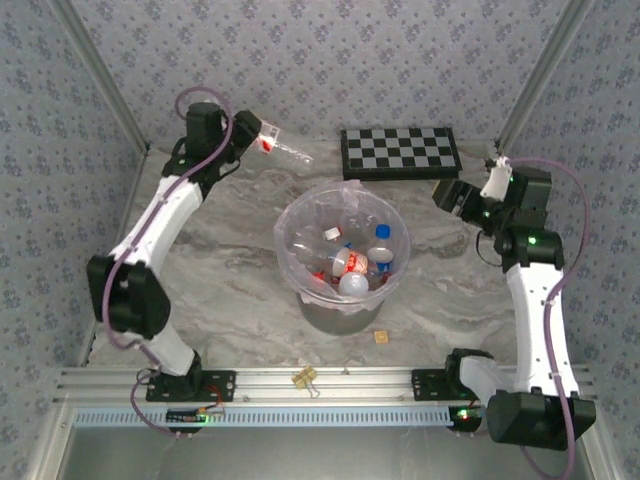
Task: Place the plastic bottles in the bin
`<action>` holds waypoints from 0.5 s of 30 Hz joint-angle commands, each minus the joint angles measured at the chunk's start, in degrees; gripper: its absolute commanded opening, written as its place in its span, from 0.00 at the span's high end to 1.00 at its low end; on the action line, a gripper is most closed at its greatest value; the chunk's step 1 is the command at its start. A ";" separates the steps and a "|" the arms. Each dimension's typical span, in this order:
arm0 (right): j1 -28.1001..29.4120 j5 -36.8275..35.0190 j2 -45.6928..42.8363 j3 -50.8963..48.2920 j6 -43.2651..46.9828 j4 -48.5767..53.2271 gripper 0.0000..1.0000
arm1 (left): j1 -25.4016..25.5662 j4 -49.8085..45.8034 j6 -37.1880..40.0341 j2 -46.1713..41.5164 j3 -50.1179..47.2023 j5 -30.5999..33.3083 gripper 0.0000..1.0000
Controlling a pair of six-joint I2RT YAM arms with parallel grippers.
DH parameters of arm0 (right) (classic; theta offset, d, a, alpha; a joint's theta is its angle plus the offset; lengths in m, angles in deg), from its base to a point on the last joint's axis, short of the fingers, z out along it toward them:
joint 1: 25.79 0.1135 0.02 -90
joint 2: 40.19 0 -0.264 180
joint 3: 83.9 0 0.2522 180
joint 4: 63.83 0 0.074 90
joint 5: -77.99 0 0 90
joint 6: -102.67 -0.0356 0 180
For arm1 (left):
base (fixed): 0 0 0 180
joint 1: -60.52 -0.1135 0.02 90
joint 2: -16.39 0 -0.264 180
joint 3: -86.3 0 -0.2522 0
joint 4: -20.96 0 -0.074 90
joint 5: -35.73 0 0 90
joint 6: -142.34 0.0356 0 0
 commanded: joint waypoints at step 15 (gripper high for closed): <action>33.46 -4.84 22.64 43.48 22.79 14.58 0.22 | 4.47 -4.51 7.25 -26.90 -7.63 -9.28 0.56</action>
